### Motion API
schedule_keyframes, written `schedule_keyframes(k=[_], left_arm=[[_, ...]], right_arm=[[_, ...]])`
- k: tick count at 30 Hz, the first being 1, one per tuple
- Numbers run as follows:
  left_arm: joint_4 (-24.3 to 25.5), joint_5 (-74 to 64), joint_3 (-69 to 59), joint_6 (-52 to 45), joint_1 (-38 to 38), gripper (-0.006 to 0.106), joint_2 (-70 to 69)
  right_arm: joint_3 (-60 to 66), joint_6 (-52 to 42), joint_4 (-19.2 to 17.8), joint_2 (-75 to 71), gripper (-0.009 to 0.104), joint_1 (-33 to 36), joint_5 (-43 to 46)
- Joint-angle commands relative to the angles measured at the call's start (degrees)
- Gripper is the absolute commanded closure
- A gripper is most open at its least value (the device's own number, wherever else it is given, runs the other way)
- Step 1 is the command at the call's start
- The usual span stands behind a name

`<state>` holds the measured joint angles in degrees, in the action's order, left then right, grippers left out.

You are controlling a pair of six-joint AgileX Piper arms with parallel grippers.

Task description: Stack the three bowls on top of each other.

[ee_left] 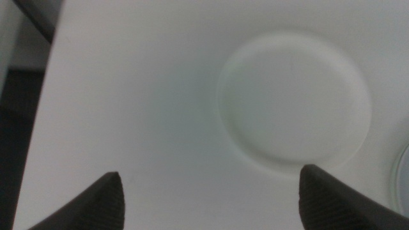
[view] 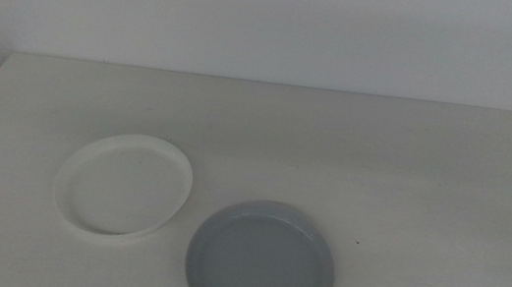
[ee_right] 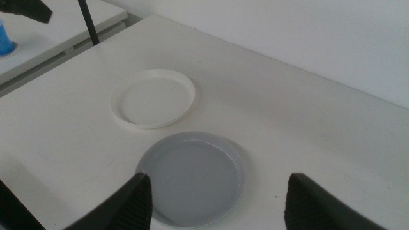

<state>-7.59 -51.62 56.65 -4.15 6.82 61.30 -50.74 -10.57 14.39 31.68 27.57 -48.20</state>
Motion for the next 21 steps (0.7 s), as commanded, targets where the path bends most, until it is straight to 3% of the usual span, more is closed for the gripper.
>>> schedule_keyframes(k=[1,13,21], left_arm=[[-0.5,-1.6,5.1,-1.1,0.1,-0.004,3.4],[-1.3,7.3,6.1,0.6,0.1,-0.004,17.8],[-10.3,15.8,6.1,-6.5,-0.4,-0.004,28.4]], right_arm=[[-1.2,-0.2,0.5,0.4,0.042,0.1,4.1],[-1.2,-0.2,0.5,0.4,0.042,0.1,4.1],[-1.2,-0.2,0.4,0.4,0.042,0.1,4.1]])
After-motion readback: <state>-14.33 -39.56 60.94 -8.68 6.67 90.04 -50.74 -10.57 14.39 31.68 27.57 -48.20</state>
